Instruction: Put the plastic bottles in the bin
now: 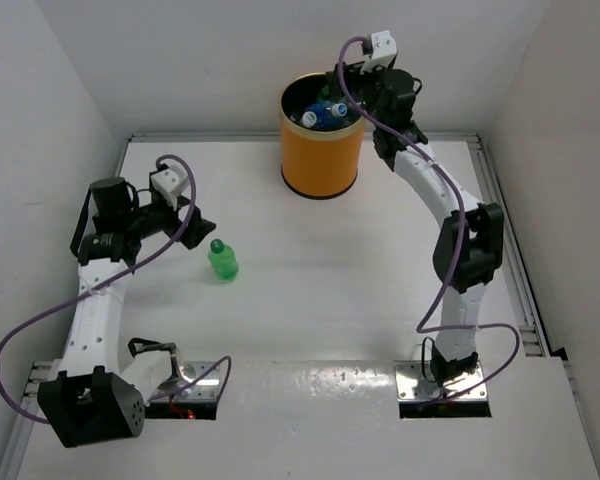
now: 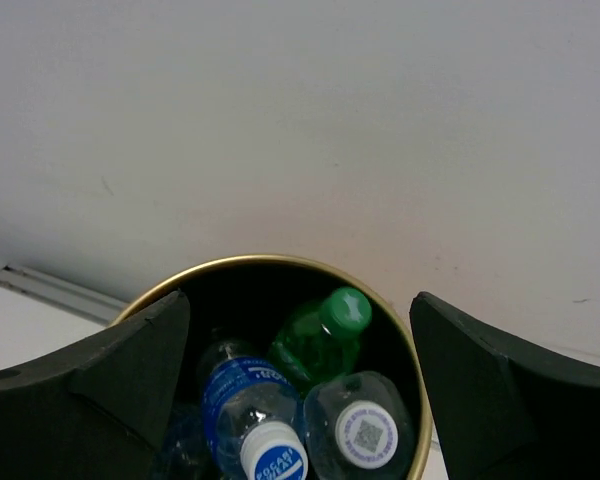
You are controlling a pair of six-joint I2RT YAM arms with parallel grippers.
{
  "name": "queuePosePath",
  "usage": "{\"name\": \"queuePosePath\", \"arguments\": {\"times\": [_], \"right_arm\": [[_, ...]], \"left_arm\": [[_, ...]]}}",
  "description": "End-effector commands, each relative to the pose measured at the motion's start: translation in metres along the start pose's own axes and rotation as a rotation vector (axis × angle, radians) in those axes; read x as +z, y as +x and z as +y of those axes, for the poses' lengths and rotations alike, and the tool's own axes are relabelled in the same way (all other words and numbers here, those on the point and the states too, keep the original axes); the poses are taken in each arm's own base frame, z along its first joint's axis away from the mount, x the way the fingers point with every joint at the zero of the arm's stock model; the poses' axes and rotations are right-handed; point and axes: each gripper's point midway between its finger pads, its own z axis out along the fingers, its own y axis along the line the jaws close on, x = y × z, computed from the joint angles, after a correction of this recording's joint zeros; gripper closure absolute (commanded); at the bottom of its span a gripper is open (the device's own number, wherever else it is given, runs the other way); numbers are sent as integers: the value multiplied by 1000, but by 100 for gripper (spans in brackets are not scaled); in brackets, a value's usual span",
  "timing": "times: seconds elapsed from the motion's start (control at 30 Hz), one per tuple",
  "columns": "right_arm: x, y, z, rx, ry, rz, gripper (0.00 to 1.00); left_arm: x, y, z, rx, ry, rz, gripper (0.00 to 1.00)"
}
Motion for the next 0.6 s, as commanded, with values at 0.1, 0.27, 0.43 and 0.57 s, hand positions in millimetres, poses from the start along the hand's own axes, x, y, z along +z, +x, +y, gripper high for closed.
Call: {"name": "queuePosePath", "arguments": {"times": [0.1,0.27,0.43,0.57], "right_arm": [[-50,-94,2,16,-45,-114,11],[-92,-97,-8,19,-66,-52,11],[-128,-72,-24,1,-51,39,9],[-143,-44,-29,20,-40,102,9]], "left_arm": [[-8,31,-24,176,119,40,1],[-3,58,-27,231,157,101,1],[3,76,-37,232,232,107,1],[10,92,-37,203,266,124,1]]}}
